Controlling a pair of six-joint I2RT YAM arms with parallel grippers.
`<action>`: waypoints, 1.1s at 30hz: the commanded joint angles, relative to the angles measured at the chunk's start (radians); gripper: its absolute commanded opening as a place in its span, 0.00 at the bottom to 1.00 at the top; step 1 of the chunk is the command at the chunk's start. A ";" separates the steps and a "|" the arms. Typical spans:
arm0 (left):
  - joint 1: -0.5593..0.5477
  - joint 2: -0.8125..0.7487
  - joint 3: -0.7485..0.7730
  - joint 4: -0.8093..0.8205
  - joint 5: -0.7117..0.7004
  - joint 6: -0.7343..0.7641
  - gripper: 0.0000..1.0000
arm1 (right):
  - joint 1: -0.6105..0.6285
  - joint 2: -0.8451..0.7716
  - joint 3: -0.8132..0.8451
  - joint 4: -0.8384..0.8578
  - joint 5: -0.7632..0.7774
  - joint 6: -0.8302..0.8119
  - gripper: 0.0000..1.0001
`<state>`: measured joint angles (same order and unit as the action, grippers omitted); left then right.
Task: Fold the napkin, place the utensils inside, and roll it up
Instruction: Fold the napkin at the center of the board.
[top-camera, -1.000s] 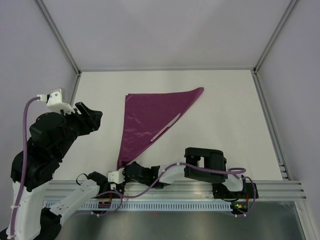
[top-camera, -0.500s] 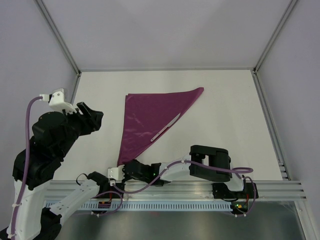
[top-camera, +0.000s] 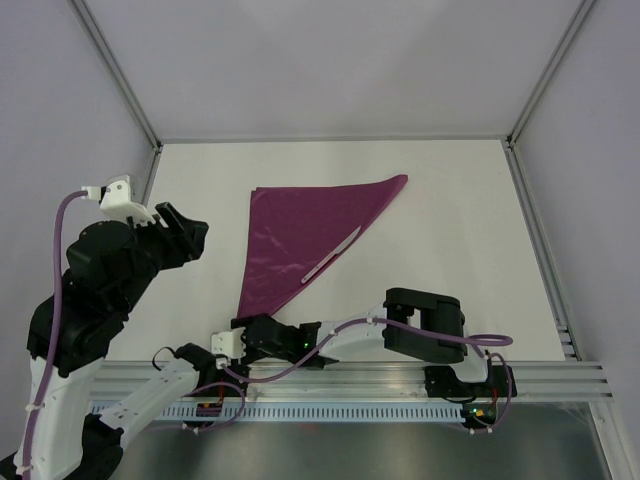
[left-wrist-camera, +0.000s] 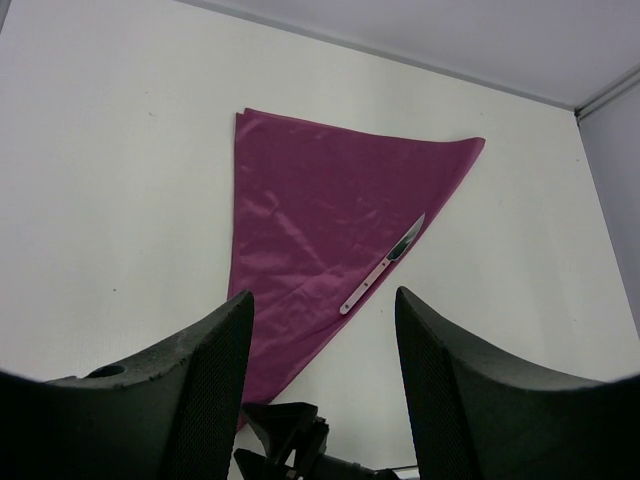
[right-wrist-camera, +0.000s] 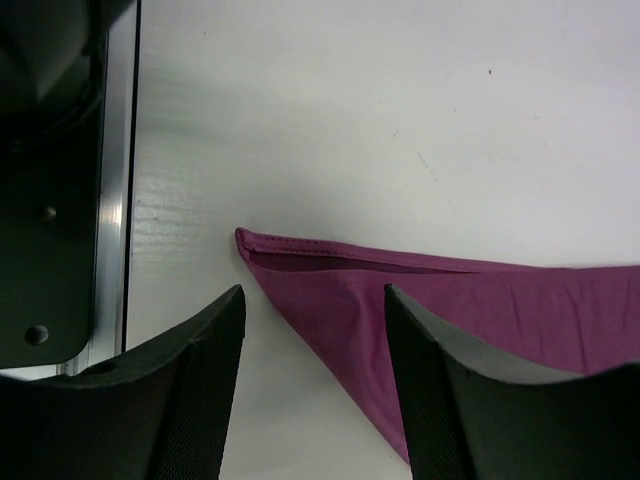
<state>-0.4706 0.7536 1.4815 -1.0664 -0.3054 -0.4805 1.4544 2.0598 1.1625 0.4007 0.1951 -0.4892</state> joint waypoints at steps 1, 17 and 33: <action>0.003 0.013 -0.006 0.028 0.026 -0.013 0.63 | -0.003 -0.001 0.060 0.006 -0.034 0.021 0.64; 0.003 0.024 -0.023 0.031 0.023 -0.001 0.63 | -0.035 0.094 0.131 -0.042 -0.112 0.060 0.64; 0.003 0.024 -0.044 0.048 0.022 0.003 0.64 | -0.060 0.089 0.158 -0.071 -0.105 0.061 0.27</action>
<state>-0.4706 0.7708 1.4395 -1.0573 -0.3050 -0.4801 1.4036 2.1468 1.2812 0.3237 0.1017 -0.4412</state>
